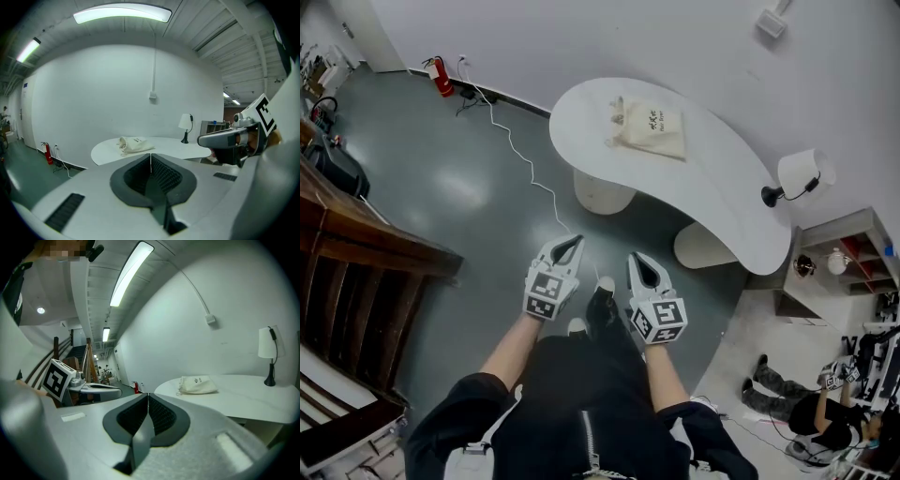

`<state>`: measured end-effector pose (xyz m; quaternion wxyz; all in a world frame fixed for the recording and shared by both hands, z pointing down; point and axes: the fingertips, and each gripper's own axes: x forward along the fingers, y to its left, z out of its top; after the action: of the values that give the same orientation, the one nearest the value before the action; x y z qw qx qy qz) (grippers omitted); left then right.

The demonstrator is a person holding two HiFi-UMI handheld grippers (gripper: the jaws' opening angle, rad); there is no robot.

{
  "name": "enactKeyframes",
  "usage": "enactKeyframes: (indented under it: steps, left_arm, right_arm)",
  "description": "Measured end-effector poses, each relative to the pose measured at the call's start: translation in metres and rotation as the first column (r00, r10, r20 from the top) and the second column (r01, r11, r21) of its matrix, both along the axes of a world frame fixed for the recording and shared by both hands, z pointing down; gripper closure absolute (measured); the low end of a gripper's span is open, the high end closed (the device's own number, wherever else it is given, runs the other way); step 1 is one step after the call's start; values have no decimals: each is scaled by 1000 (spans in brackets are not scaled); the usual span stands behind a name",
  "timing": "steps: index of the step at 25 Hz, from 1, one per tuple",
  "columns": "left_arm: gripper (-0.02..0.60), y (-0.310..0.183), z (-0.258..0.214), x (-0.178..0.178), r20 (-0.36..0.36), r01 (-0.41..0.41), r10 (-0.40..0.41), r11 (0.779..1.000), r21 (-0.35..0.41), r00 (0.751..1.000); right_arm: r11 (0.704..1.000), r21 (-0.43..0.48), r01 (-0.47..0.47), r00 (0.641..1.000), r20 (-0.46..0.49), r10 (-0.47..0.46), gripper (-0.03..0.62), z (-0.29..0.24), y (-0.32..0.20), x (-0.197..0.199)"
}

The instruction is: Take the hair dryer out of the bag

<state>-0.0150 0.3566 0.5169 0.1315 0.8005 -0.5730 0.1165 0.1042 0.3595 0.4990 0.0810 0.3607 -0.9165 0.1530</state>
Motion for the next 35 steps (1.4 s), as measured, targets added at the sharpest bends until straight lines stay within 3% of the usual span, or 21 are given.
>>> enactKeyframes:
  steps: [20,35]
  left_arm:
    - [569,-132,-1,-10,27,84,-83,996,-35,996]
    - [569,-184,2,-5,54,112,-109,992,-51,993]
  right_arm:
    - [994,3,114,993,21,-114,589,-9,-152,-17]
    - [991,12,136,990,46,-136,589,-14,-212,-12]
